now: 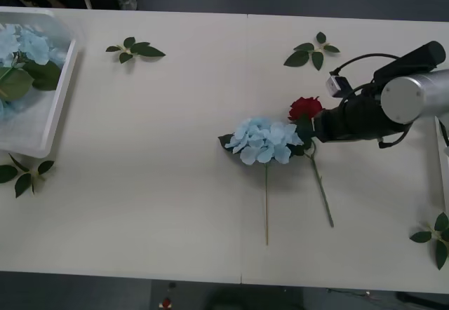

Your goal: Put the red flowers into the right box and the blue flowers into the left box

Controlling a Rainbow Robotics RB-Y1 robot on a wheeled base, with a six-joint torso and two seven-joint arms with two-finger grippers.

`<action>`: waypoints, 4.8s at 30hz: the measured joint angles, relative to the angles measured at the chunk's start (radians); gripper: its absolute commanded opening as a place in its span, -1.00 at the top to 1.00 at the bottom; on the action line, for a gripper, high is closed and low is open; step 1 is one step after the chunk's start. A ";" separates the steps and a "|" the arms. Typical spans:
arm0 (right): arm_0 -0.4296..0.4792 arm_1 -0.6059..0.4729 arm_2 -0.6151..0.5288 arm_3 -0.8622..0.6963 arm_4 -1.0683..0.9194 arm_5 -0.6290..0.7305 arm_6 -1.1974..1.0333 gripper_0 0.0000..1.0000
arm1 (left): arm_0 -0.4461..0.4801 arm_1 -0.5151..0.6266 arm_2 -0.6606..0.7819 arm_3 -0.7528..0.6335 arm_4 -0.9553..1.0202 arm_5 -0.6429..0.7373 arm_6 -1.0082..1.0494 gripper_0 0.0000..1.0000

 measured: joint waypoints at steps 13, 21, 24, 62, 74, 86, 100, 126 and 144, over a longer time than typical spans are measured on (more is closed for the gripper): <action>-0.045 0.129 0.005 0.201 0.079 -0.128 0.000 -1.00 | -0.048 0.000 0.000 0.008 -0.156 -0.091 0.000 -0.01; -0.072 0.113 0.093 0.211 0.092 -0.195 0.000 0.10 | -0.048 0.000 0.000 0.008 -0.156 -0.097 -0.001 -1.00; -0.072 0.114 0.092 0.214 0.092 -0.194 0.000 0.87 | -0.048 0.000 0.000 0.008 -0.156 -0.097 -0.001 -1.00; -0.071 -0.144 -0.432 0.096 -0.016 0.379 0.058 1.00 | 0.184 -0.329 0.382 -0.763 -0.849 0.096 -0.023 -1.00; 0.189 -0.341 -0.698 0.095 0.012 0.258 0.129 1.00 | 0.121 -0.621 0.379 -0.890 -1.189 0.408 -0.023 -1.00; 0.393 -0.341 -0.712 0.094 0.106 0.028 0.153 1.00 | 0.035 -0.652 0.286 -0.894 -1.155 0.447 -0.023 -1.00; 0.340 -0.341 -0.656 0.094 0.200 -0.070 0.154 1.00 | 0.160 -0.806 0.297 -0.894 -1.040 0.329 -0.263 -1.00; 0.277 -0.341 -0.550 0.075 0.097 -0.054 0.242 -0.55 | 0.246 -0.446 0.208 -0.939 -0.876 0.145 -0.263 -1.00; 0.277 -0.340 -0.299 -0.506 -0.011 0.099 -0.094 -0.67 | 0.250 -0.457 0.132 -0.939 -0.851 0.099 -0.263 -1.00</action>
